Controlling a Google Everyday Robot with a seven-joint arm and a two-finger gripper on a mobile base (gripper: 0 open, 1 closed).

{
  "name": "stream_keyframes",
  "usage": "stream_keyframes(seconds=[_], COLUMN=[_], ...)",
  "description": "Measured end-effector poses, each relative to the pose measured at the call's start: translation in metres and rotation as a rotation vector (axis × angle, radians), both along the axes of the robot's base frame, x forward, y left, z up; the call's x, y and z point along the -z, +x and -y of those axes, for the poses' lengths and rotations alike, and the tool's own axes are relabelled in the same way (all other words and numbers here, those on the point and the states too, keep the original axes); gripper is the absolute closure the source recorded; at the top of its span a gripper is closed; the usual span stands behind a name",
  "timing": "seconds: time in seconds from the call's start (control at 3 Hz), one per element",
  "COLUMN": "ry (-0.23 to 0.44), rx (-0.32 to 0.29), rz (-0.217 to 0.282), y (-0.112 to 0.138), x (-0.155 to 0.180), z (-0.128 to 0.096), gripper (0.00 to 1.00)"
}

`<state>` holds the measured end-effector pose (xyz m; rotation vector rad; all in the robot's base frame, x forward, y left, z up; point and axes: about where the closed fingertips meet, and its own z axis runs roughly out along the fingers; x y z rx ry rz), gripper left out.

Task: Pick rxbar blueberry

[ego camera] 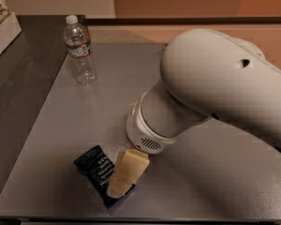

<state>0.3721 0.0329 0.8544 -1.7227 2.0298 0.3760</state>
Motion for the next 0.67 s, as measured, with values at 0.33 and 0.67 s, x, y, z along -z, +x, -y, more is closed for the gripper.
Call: stream_keyframes(seconds=[0.33,0.67], ry=[0.003,-0.008], rx=[-0.083,-0.138], rz=[0.002,0.011], y=[-0.012,-0.017], x=[0.008,0.018], z=[-0.023,-0.036], gripper=[0.0,0.0])
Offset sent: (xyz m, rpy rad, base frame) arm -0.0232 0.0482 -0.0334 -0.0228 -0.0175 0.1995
